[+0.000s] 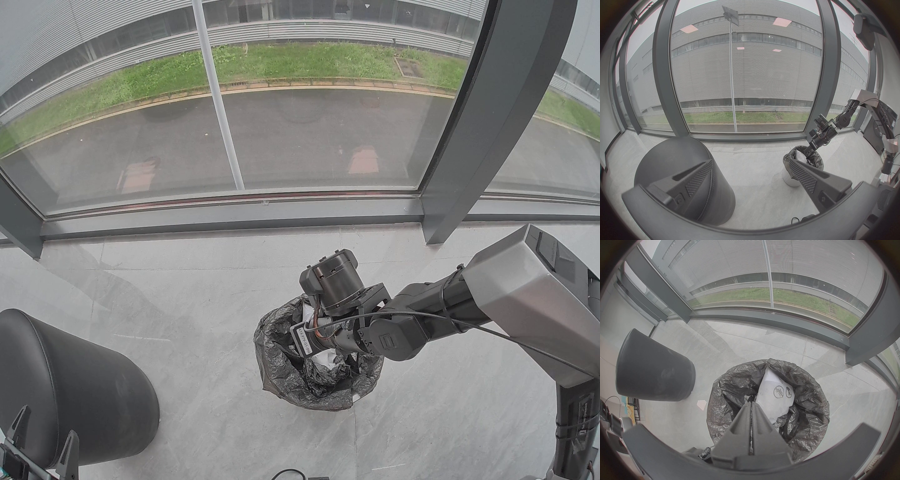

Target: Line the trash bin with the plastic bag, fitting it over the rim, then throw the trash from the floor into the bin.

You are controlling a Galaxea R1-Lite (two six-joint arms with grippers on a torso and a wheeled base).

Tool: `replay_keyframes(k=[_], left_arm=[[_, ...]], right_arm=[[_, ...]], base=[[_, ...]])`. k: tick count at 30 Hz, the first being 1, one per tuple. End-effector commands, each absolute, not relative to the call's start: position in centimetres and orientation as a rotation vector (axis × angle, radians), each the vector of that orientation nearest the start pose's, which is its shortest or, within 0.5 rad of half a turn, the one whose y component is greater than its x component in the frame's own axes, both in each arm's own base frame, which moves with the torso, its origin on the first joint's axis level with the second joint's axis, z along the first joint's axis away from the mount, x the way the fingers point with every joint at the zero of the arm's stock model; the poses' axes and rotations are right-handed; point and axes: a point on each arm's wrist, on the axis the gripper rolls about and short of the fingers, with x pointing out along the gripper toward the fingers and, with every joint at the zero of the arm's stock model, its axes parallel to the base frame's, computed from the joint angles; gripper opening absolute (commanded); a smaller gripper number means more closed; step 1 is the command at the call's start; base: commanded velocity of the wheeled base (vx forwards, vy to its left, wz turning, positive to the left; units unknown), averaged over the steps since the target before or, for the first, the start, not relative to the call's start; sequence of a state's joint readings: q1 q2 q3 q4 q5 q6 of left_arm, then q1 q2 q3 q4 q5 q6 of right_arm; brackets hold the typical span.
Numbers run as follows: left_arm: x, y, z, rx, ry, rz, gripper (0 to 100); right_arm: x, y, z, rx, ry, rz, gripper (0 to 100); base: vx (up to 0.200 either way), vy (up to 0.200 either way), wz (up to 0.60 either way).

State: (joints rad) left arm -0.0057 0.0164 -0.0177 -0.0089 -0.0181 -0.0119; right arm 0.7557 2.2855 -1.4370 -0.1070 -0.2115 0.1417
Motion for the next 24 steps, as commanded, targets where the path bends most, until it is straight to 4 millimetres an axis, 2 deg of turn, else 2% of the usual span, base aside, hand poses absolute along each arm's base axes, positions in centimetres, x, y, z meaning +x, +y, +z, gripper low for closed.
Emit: replay_keyframes(k=[1, 14, 24], left_arm=[[-2.3, 0.0, 7.6, -0.012, -0.008, -0.025, 100], [-2.3, 0.0, 7.6, -0.012, -0.008, -0.025, 100], [-2.3, 0.0, 7.6, -0.012, -0.008, -0.025, 100]], right_arm=[[33.1, 30.5, 6.5, -0.223, 0.71, 0.466, 0], [35.5, 31.2, 3.4, -0.229, 0.727, 0.437, 0], [37.0, 30.4, 1.4, -0.231, 0.755, 0.398, 0]], base=[[0.0, 0.0, 0.0], [0.0, 0.0, 0.0], [0.0, 0.0, 0.0]])
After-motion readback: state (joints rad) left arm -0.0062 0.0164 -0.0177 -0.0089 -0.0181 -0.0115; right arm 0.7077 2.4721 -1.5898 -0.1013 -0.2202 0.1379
